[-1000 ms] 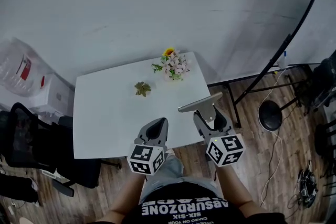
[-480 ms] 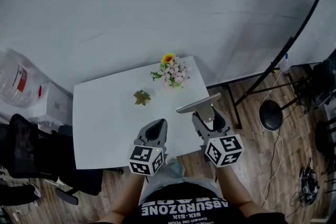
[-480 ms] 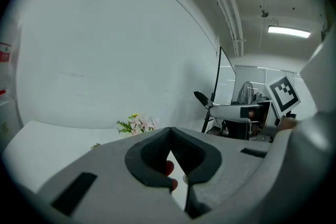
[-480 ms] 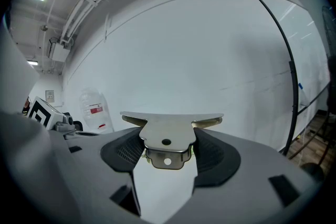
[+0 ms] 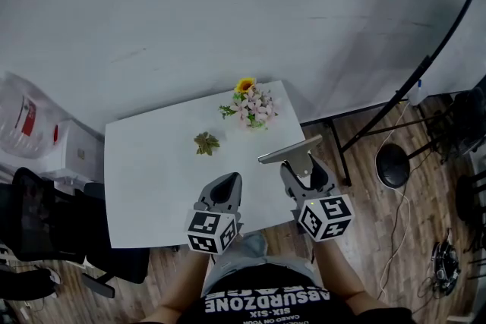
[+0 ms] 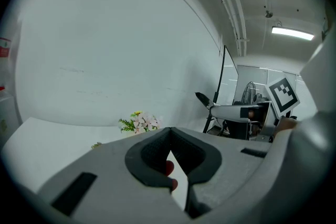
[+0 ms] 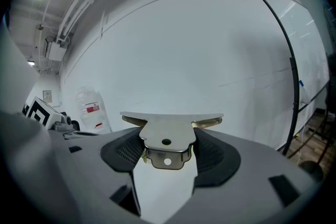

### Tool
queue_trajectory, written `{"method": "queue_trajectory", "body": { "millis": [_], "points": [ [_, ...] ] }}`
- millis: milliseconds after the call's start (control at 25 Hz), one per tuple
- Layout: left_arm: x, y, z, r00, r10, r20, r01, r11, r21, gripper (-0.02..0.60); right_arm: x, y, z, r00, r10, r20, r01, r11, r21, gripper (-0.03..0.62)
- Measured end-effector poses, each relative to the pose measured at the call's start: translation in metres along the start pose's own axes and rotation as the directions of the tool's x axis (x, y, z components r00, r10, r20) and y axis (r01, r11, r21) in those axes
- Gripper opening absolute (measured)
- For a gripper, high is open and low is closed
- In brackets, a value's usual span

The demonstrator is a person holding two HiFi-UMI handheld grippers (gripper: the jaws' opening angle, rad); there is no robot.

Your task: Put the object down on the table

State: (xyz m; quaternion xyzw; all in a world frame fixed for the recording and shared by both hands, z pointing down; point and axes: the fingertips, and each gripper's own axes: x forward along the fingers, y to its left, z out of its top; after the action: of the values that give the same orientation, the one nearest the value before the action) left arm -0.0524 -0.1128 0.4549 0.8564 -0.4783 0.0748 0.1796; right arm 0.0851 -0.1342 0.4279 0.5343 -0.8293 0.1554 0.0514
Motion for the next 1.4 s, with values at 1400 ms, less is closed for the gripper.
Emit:
{"method": "queue_trajectory", "body": {
  "millis": [1400],
  "points": [
    [0.028, 0.016, 0.002, 1.000, -0.023, -0.016, 0.023, 0.999, -0.023, 0.005, 0.033, -0.013, -0.021, 0.996, -0.012, -0.088, 0.010, 0.999, -0.033, 0.284]
  ]
}}
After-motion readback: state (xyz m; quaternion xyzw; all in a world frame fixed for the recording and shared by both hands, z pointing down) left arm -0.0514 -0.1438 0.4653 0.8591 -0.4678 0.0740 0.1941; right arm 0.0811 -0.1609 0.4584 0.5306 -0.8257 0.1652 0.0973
